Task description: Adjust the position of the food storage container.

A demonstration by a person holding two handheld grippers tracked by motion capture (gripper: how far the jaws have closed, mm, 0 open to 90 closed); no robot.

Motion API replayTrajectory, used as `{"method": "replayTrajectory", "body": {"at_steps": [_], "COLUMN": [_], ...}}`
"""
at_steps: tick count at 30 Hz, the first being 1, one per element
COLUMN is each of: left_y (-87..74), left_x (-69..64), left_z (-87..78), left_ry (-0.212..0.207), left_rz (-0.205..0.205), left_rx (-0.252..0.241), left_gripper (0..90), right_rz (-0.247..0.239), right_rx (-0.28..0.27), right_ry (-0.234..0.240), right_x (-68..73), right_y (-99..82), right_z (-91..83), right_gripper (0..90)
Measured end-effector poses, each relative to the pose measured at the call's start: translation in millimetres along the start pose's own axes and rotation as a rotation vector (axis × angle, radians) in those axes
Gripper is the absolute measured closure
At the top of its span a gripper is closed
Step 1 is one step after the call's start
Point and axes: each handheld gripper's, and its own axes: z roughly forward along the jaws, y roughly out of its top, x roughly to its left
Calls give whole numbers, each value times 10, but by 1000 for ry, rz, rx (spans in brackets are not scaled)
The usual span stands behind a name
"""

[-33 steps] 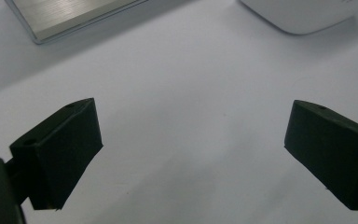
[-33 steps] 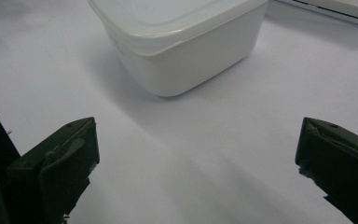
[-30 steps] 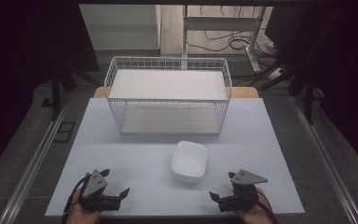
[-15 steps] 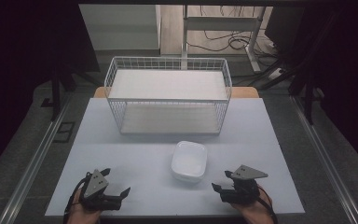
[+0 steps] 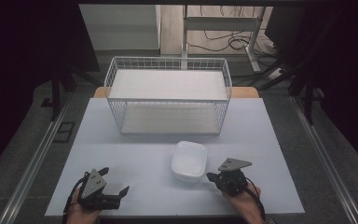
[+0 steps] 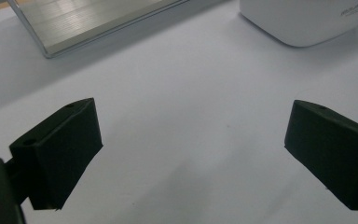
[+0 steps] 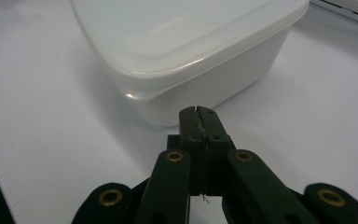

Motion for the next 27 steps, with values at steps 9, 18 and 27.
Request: {"method": "replayTrajectory", "body": {"at_steps": [9,18,27], "left_y": [-3,-3,-4], "left_x": [6,7,19], "left_z": [-8,-9,-8], "left_ry": [1,-7,3], "left_rz": [-5,-13,-23], "left_rx": [-2,1,2], "left_gripper": [35,28,27], "right_rz": [-11,-38,20], "right_rx": [17,32,-34], "right_ry": [34,142,-73], "right_x": [82,328,-236], "right_y": [41,206,291], "right_z": [153,405,197], "right_gripper": [895,894,895]}}
